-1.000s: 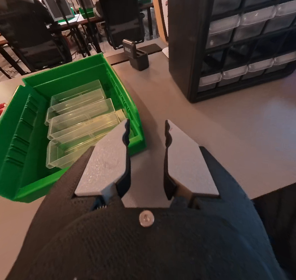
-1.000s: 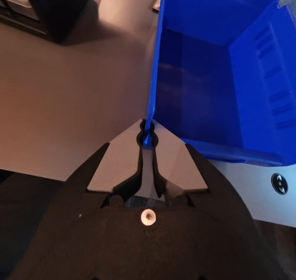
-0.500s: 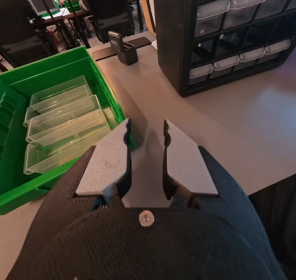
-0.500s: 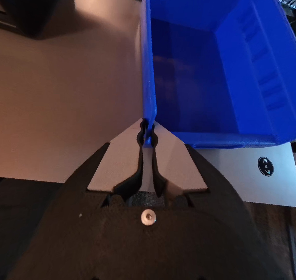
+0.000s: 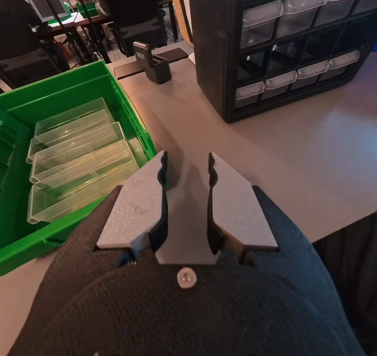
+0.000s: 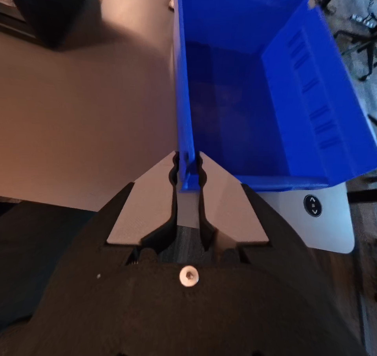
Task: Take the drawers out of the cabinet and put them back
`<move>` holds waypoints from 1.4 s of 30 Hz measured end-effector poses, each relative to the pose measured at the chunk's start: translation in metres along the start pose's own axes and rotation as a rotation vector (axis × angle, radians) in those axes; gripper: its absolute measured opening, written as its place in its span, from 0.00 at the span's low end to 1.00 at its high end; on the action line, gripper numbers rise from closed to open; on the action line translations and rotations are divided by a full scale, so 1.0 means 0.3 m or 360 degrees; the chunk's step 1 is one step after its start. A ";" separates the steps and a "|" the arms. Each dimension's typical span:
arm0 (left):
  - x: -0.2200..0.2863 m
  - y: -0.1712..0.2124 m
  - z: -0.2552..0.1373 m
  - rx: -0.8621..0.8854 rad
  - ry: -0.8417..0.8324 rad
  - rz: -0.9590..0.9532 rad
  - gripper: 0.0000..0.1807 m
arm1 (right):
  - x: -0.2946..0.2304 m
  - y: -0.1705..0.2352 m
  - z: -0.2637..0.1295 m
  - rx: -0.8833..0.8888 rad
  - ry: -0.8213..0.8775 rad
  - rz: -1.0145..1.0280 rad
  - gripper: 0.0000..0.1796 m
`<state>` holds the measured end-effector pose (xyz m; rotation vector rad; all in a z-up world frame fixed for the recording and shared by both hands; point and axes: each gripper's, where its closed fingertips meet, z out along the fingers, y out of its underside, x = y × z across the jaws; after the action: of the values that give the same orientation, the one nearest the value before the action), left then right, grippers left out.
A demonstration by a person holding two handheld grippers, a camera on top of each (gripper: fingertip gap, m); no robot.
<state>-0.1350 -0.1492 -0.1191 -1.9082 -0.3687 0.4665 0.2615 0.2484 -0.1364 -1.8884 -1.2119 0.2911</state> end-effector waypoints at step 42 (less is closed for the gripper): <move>-0.057 -0.064 -0.127 0.0043 -0.0087 0.0309 0.19 | -0.592 -0.107 0.239 0.0193 -0.0630 0.0019 0.45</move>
<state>-0.1322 -0.1807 -0.0859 -1.9162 -0.2119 0.6499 0.1097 0.1442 -0.1980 -1.7828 -1.4050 0.7560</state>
